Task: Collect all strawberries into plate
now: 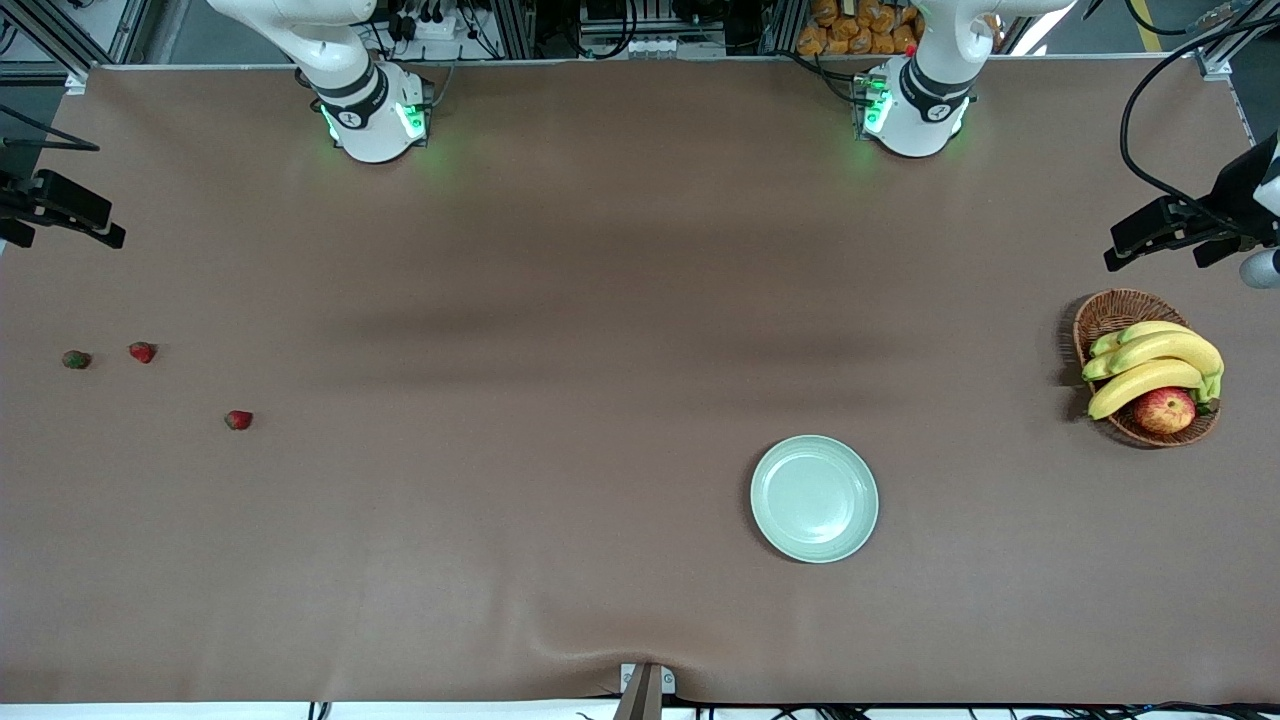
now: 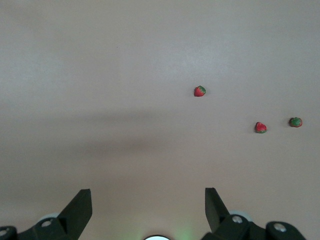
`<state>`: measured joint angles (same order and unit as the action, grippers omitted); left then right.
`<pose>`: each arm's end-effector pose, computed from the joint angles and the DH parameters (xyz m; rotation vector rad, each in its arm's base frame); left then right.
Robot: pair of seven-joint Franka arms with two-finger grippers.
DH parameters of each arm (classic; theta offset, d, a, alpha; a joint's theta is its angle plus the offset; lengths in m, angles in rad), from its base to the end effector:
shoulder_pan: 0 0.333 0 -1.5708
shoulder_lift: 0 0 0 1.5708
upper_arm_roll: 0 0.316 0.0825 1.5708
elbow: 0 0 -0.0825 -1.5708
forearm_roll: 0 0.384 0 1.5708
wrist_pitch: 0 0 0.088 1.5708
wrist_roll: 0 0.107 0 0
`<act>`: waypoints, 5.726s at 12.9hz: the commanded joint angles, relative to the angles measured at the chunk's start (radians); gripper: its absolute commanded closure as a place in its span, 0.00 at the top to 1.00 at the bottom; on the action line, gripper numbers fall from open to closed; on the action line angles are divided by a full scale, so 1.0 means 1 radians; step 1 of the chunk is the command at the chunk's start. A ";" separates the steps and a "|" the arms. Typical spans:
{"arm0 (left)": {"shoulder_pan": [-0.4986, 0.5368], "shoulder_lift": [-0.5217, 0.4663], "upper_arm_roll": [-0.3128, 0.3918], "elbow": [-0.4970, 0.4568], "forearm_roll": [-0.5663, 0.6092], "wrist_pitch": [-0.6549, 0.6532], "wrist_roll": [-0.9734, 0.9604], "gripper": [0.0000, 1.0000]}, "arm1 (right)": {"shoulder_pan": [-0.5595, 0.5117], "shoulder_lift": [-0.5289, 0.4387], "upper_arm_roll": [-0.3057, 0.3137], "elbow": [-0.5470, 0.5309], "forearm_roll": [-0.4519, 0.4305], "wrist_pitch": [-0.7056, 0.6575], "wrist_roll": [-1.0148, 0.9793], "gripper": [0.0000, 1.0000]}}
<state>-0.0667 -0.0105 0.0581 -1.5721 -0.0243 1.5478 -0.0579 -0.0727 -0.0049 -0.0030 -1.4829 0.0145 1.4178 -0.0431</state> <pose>0.5489 -0.0072 0.6277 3.1162 0.0762 -0.0228 0.5356 -0.0389 0.6550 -3.1219 0.0481 0.0925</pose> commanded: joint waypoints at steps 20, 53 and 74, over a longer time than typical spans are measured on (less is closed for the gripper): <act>0.005 0.026 0.003 0.017 0.001 -0.011 0.001 1.00 | -0.093 0.405 0.005 0.016 -0.079 0.296 -0.008 1.00; 0.005 0.038 0.005 0.017 -0.002 -0.008 0.006 1.00 | -0.194 0.606 0.008 -0.407 -0.065 0.966 -0.199 0.97; 0.005 0.040 0.005 0.017 -0.002 -0.008 0.001 1.00 | 0.072 0.485 0.222 -0.272 -0.059 0.931 -0.278 0.00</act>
<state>-0.0626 0.0213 0.0634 -1.5720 -0.0243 1.5479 -0.0579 -0.0619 0.4518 0.2248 -1.8056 -0.0468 2.3574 -0.3254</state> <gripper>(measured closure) 0.000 0.696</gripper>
